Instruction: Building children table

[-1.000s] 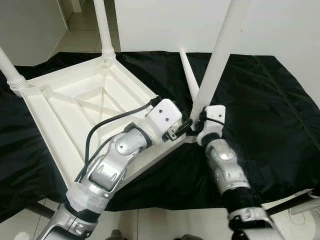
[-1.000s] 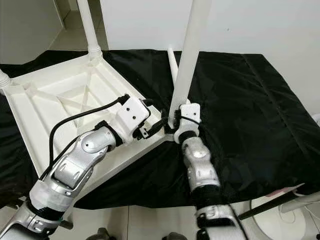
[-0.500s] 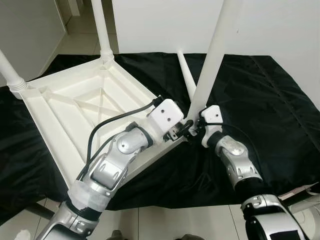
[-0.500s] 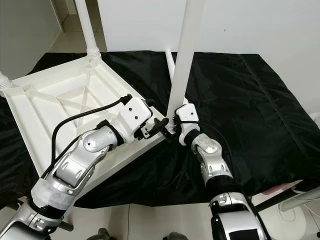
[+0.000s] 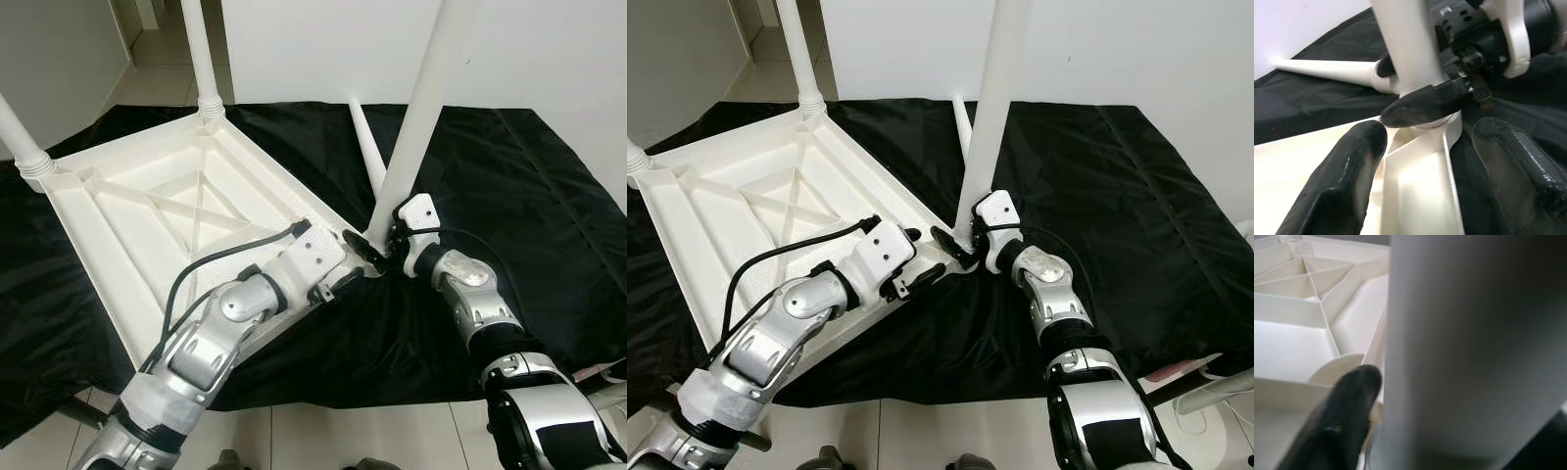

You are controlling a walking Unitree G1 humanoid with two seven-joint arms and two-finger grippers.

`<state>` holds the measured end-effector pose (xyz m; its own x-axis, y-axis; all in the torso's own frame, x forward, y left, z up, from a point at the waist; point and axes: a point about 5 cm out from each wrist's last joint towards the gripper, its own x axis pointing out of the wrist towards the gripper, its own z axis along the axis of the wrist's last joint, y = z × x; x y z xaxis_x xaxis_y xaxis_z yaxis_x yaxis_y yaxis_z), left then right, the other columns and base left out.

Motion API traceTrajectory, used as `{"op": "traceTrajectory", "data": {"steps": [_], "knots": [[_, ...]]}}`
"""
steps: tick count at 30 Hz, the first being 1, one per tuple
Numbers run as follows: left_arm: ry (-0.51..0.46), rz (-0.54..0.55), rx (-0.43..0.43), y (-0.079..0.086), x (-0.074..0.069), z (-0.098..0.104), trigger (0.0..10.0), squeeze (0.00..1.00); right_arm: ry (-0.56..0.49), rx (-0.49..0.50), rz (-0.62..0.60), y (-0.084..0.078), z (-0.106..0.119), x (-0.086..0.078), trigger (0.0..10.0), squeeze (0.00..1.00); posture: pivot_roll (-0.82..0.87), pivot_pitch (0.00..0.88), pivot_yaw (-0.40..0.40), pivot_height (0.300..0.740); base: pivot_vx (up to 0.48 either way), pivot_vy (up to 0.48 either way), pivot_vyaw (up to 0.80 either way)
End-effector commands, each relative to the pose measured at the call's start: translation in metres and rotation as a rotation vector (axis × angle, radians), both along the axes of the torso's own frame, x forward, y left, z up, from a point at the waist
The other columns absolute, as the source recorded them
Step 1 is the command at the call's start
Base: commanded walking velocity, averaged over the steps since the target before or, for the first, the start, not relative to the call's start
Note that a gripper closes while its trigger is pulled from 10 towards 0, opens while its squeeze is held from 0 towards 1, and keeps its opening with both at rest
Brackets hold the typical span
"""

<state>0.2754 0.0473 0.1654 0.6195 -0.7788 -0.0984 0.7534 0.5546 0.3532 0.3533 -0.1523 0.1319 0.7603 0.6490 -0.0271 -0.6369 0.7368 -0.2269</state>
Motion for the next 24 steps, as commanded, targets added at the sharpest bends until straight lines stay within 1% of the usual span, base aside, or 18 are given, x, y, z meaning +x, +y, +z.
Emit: {"op": "traceTrajectory", "data": {"steps": [1,2,3,4,6,8,11,12,14,15,16,20,21,23,24], "knots": [[0.009,-0.007,0.013,0.001,0.000,-0.003,10.0,0.00,0.003,0.013,0.001,-0.001,0.001,0.001,4.2,0.00,-0.03,0.000,0.025,0.740,0.000,0.000,0.00],[0.006,-0.007,0.015,0.001,0.000,-0.002,10.0,0.00,0.007,0.013,-0.002,-0.001,0.000,0.001,0.8,0.00,-0.03,0.000,0.025,0.740,0.000,0.000,0.00],[0.006,-0.007,0.015,0.001,0.000,-0.002,10.0,0.00,0.007,0.013,-0.002,-0.001,0.000,0.001,0.8,0.00,-0.03,0.000,0.025,0.740,0.000,0.000,0.00],[0.004,-0.008,0.016,0.001,0.000,-0.002,10.0,0.00,0.013,0.017,-0.001,-0.002,-0.002,0.001,0.0,0.00,-0.03,0.000,0.027,0.740,0.000,0.000,0.00],[0.004,-0.008,0.016,0.001,0.000,-0.002,10.0,0.00,0.013,0.017,-0.001,-0.002,-0.002,0.001,0.0,0.00,-0.03,0.000,0.027,0.740,0.000,0.000,0.00],[-0.002,-0.011,0.018,0.000,0.000,-0.001,10.0,0.00,0.039,0.035,-0.012,-0.003,-0.006,0.001,0.0,0.00,-0.03,0.000,0.025,0.740,0.000,0.000,0.00],[-0.005,-0.012,0.018,0.000,0.001,0.000,10.0,0.00,0.050,0.045,-0.014,-0.003,-0.008,0.001,0.0,0.00,-0.03,0.000,0.025,0.740,0.000,0.000,0.00],[-0.007,-0.013,0.018,0.000,0.001,0.001,10.0,0.00,0.064,0.054,-0.020,-0.004,-0.010,0.001,1.1,0.00,-0.03,0.000,0.025,0.740,0.000,0.000,0.00],[-0.007,-0.013,0.018,0.000,0.001,0.001,10.0,0.00,0.064,0.054,-0.020,-0.004,-0.010,0.001,1.1,0.00,-0.03,0.000,0.025,0.740,0.000,0.000,0.00],[-0.009,-0.012,0.017,0.001,0.001,0.001,10.0,0.00,0.078,0.061,-0.036,-0.004,-0.012,0.002,10.0,0.00,-0.03,0.000,0.025,0.740,0.000,0.000,0.00],[-0.010,-0.012,0.016,0.001,0.001,0.001,10.0,0.00,0.088,0.064,-0.064,-0.004,-0.015,0.002,10.0,0.00,-0.03,0.000,0.020,0.740,0.000,0.000,0.00],[-0.011,-0.011,0.012,0.000,0.000,0.001,10.0,0.00,0.102,0.077,-0.098,-0.001,-0.018,0.002,10.0,0.00,-0.03,0.000,0.017,0.740,0.000,0.000,0.00],[-0.010,-0.011,0.011,0.000,0.000,0.001,10.0,0.00,0.097,0.057,-0.144,0.000,-0.019,0.003,10.0,0.00,-0.03,0.000,0.017,0.740,0.000,0.000,0.00],[-0.010,-0.011,0.011,0.000,0.000,0.001,10.0,0.00,0.097,0.057,-0.144,0.000,-0.019,0.003,10.0,0.00,-0.03,0.000,0.017,0.740,0.000,0.000,0.00],[-0.009,-0.010,0.009,0.000,0.000,0.001,10.0,0.00,0.088,0.053,-0.185,0.001,-0.019,0.004,10.0,0.00,-0.02,0.000,0.011,0.740,0.000,0.000,0.00]]}}
